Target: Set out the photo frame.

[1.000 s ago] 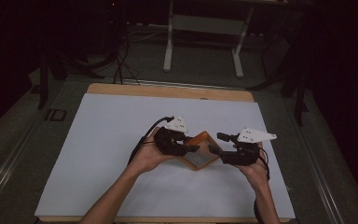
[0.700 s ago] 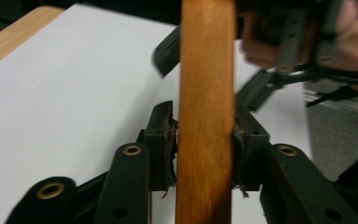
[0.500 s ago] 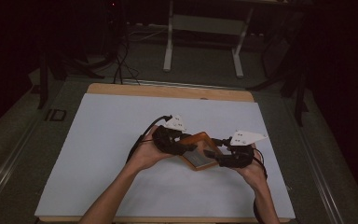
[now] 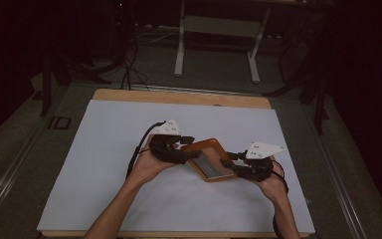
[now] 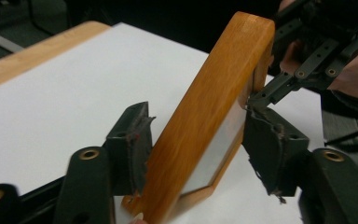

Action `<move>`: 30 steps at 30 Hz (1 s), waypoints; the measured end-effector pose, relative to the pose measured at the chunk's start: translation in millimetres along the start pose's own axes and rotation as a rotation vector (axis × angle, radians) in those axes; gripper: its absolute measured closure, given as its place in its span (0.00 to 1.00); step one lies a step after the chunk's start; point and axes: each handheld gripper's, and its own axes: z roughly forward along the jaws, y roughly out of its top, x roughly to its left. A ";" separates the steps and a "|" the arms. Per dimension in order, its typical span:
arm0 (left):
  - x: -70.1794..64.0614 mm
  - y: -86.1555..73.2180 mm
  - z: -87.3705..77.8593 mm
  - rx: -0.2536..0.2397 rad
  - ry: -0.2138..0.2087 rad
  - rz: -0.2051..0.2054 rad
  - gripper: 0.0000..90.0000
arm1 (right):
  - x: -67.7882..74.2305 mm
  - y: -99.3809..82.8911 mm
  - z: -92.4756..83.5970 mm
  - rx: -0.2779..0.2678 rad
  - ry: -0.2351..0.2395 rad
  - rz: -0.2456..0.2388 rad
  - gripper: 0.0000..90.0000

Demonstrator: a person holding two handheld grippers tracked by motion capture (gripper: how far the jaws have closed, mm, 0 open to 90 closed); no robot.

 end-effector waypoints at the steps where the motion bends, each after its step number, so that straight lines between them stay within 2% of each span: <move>1: 0.8 -2.1 -2.2 -0.011 0.007 -0.002 0.45 | -0.4 -0.7 -0.7 0.000 -0.003 0.000 0.75; 5: 4.8 -10.3 -6.7 -0.034 0.008 -0.015 0.43 | -2.4 -3.4 -2.5 -0.003 -0.008 0.004 0.75; 7: 6.4 -14.1 -5.8 -0.028 0.018 -0.018 0.43 | -2.8 -4.5 -3.2 -0.005 -0.006 0.004 0.76; 18: 9.1 -30.1 9.9 -0.029 0.024 -0.042 0.42 | -2.1 -5.9 -4.9 -0.003 -0.004 -0.012 0.76; 21: 7.0 -33.4 14.4 -0.026 0.013 -0.046 0.42 | -3.0 -7.1 -5.4 -0.005 -0.008 -0.003 0.76; 25: 6.8 -37.4 15.8 -0.064 -0.005 -0.076 0.44 | -3.2 -7.6 -6.5 0.005 -0.013 0.000 0.76; 30: 4.5 -42.0 26.0 -0.033 -0.003 -0.071 0.45 | -2.8 -8.1 -7.4 0.009 -0.015 -0.002 0.76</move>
